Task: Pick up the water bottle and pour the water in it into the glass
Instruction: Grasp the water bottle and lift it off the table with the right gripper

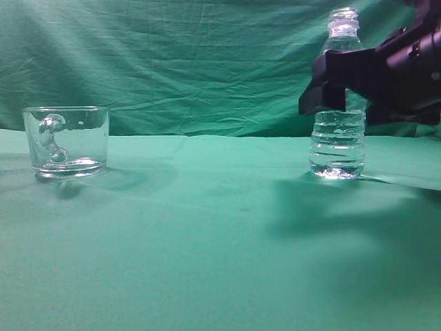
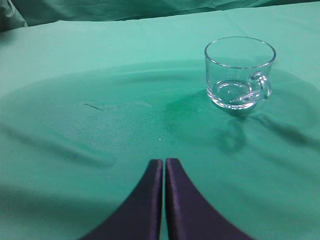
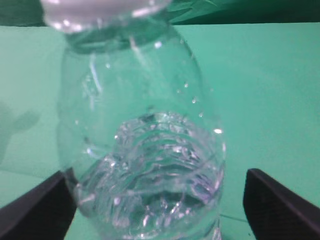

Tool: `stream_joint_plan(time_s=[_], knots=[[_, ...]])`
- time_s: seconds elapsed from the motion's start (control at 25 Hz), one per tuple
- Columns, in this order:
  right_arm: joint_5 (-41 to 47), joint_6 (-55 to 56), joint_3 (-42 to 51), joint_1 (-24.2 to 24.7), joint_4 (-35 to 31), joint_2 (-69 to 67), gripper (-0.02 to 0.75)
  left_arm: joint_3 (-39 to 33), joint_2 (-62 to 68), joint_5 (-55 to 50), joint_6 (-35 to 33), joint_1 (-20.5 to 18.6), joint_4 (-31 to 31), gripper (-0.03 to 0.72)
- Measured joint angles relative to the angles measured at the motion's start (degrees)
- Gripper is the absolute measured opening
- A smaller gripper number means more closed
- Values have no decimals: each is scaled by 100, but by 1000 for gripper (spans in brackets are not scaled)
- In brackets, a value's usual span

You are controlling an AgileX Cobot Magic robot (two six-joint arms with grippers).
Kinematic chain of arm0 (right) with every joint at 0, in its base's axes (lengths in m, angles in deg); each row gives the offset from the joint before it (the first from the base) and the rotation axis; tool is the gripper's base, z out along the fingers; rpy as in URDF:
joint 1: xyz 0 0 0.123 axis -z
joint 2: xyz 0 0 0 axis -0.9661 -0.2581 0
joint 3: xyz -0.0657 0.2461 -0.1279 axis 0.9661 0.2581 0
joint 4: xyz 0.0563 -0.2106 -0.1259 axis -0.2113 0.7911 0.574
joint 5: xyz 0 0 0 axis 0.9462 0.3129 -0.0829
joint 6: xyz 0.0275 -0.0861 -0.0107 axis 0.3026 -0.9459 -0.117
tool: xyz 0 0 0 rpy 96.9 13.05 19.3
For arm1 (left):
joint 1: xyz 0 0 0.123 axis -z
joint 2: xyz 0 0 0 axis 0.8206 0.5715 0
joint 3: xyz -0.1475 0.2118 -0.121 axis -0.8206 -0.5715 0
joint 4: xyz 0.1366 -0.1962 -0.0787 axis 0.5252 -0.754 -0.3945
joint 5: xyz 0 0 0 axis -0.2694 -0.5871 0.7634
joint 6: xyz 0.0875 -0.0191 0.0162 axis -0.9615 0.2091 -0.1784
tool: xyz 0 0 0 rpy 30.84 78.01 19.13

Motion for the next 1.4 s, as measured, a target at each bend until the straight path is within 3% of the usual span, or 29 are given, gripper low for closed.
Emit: stream_joint_plan(time_s=[0.12, 0.16, 0.24, 0.28, 0.4, 0.68, 1.0, 1.2, 1.4], knots=[[-49, 10, -233, 0, 0, -295, 645, 0, 0, 0, 0, 0, 0, 0], [-88, 10, -266, 0, 0, -356, 595, 0, 0, 0, 0, 0, 0, 0], [-231, 10, -340, 0, 0, -467, 596, 0, 0, 0, 0, 0, 0, 0], [-268, 10, -366, 0, 0, -509, 547, 0, 0, 0, 0, 0, 0, 0], [-354, 10, -430, 0, 0, -633, 547, 0, 0, 0, 0, 0, 0, 0], [-519, -1, -430, 0, 0, -725, 305, 0, 0, 0, 0, 0, 0, 0], [-455, -1, -430, 0, 373, -677, 303, 0, 0, 0, 0, 0, 0, 0], [353, -1, -575, -13, 1153, -50, 303, 0, 0, 0, 0, 0, 0, 0], [2495, 10, -1448, -100, 2379, 636, 303, 0, 0, 0, 0, 0, 0, 0]])
